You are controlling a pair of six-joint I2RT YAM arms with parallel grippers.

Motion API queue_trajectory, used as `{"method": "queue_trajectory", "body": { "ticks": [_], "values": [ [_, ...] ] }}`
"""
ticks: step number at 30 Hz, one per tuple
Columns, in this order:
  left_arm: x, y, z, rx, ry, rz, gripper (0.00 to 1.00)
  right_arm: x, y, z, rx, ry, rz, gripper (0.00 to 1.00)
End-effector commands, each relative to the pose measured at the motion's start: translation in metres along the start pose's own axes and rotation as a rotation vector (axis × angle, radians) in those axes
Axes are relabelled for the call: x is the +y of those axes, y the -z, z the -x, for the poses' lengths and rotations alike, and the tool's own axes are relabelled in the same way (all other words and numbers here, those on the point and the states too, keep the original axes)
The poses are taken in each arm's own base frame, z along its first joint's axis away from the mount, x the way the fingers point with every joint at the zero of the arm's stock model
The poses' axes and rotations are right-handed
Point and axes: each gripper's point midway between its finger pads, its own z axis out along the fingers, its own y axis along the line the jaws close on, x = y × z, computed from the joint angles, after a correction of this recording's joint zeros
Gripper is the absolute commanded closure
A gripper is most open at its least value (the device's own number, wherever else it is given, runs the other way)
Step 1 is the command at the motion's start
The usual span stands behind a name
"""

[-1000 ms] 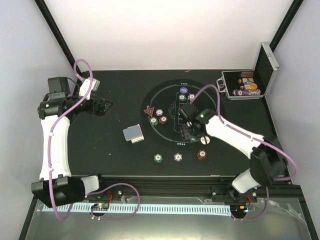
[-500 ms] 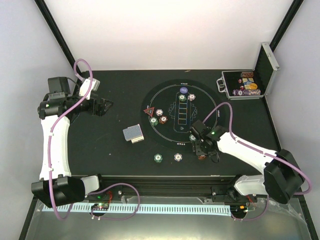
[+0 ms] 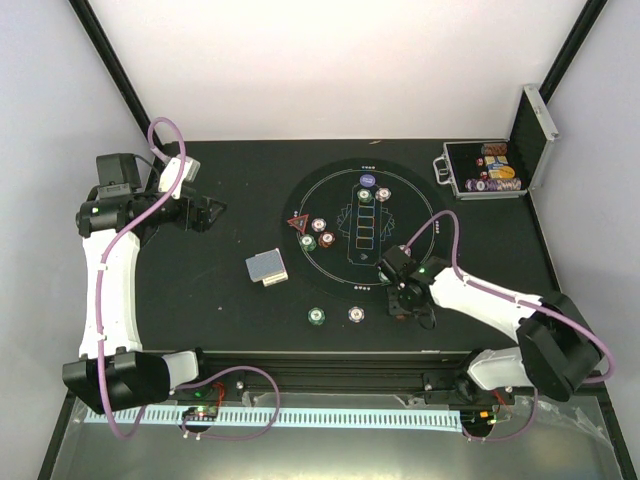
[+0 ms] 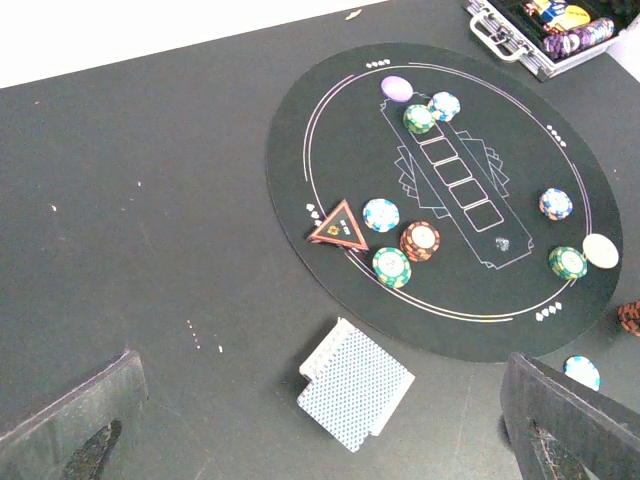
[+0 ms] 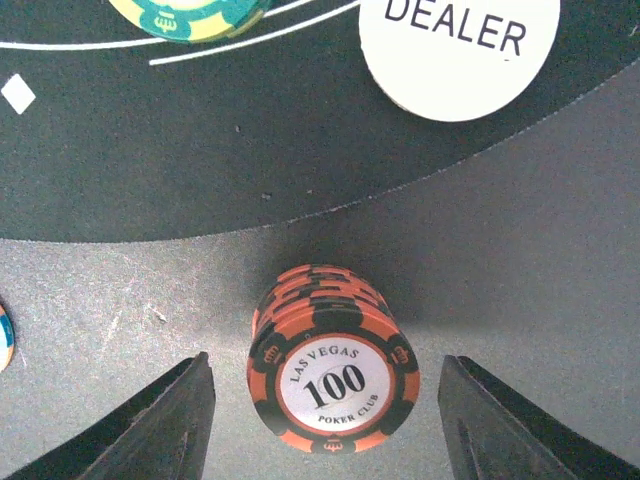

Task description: Distribute texas hold em gaming equipment

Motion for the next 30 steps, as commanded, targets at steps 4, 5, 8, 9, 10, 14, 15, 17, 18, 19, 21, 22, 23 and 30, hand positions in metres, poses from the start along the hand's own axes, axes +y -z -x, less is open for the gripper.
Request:
{"method": "queue_trajectory", "body": {
  "ticks": [4, 5, 8, 9, 10, 14, 15, 17, 18, 19, 21, 22, 23, 30],
  "values": [
    [-0.0034, 0.0038, 0.0068, -0.02, 0.006, -0.017, 0.01, 0.0022, -0.006, 0.0042, -0.01, -0.004, 0.003, 0.4],
    [-0.0036, 0.0039, 0.0068, -0.02, 0.002, -0.016, 0.01, 0.0022, -0.0066, 0.0042, -0.009, -0.003, 0.002, 0.41],
    [-0.0029, 0.0042, 0.0072, -0.021, 0.002, -0.013, 0.01, 0.0018, -0.0083, 0.0039, -0.006, 0.002, -0.005, 0.43],
    [-0.0031, 0.0046, 0.0073, -0.021, 0.002, -0.013, 0.01, 0.0014, -0.0088, 0.004, -0.005, 0.001, -0.007, 0.43],
    [-0.0031, 0.005, 0.008, -0.023, 0.0, -0.011, 0.01, 0.0017, -0.0089, 0.0044, -0.005, 0.002, -0.007, 0.44],
    [-0.003, 0.0053, 0.009, -0.024, -0.003, -0.011, 0.01, 0.0013, -0.0098, 0.0042, -0.004, 0.003, -0.01, 0.47],
    [-0.0028, 0.0053, 0.0091, -0.024, -0.003, -0.01, 0.01, 0.0012, -0.0101, 0.004, -0.003, 0.005, -0.011, 0.47],
    [-0.0028, 0.0057, 0.0095, -0.025, -0.005, -0.009, 0.01, 0.0015, -0.0103, 0.0042, -0.003, 0.005, -0.011, 0.49],
    [-0.0027, 0.0059, 0.0098, -0.026, -0.006, -0.008, 0.01, 0.0014, -0.0105, 0.0041, -0.003, 0.005, -0.011, 0.5],
    [-0.003, 0.0058, 0.0097, -0.025, -0.006, -0.009, 0.01, 0.0018, -0.0103, 0.0044, -0.003, 0.007, -0.011, 0.52],
    [-0.003, 0.0059, 0.0099, -0.026, -0.006, -0.009, 0.01, 0.0015, -0.0106, 0.0041, -0.002, 0.006, -0.011, 0.55],
    [-0.0026, 0.006, 0.01, -0.026, -0.006, -0.008, 0.01, 0.0013, -0.0109, 0.0039, -0.001, 0.006, -0.012, 0.56],
    [-0.0025, 0.0058, 0.01, -0.025, -0.007, -0.007, 0.01, 0.0015, -0.0108, 0.004, -0.001, 0.006, -0.011, 0.57],
    [-0.003, 0.0071, 0.0115, -0.028, -0.013, -0.005, 0.01, 0.0006, -0.0105, 0.0051, -0.005, 0.005, -0.018, 0.68]
  ]
}}
